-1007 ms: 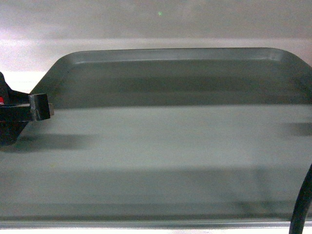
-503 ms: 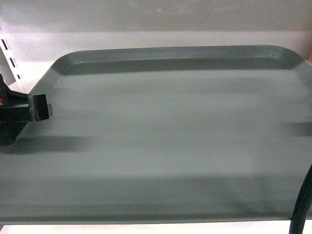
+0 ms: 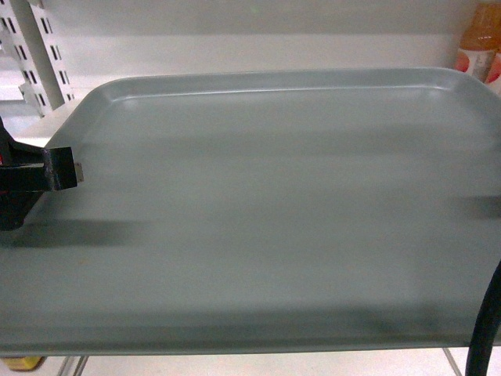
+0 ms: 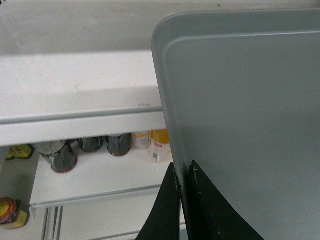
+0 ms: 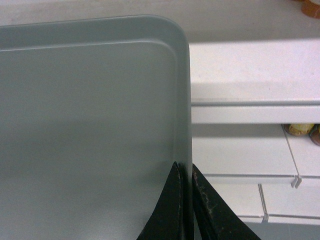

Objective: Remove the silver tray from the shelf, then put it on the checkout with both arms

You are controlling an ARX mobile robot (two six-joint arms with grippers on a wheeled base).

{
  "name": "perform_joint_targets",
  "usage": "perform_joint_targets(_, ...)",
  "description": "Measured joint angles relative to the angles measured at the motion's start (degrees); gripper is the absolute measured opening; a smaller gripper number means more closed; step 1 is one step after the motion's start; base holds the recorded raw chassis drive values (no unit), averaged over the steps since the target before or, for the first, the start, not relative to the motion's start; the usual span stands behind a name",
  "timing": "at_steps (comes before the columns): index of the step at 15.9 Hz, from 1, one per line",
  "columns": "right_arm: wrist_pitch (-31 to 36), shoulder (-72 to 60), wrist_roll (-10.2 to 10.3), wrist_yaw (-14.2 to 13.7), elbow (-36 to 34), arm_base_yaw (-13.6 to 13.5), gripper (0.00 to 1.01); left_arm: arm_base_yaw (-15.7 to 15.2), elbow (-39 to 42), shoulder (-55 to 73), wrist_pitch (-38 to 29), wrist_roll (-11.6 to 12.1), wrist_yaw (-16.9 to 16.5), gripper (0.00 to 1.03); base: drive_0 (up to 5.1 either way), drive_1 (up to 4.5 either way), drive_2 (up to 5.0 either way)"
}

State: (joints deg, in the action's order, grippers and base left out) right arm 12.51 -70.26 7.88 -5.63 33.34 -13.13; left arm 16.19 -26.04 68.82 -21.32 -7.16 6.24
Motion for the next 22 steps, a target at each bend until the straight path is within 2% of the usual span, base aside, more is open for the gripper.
perform_joint_targets(22,-0.26,-0.15,0.0,0.04,0.07,0.0,0.03,0.0,0.0,-0.22,0.35,0.07,0.0,0.04,0.1,-4.06,4.3)
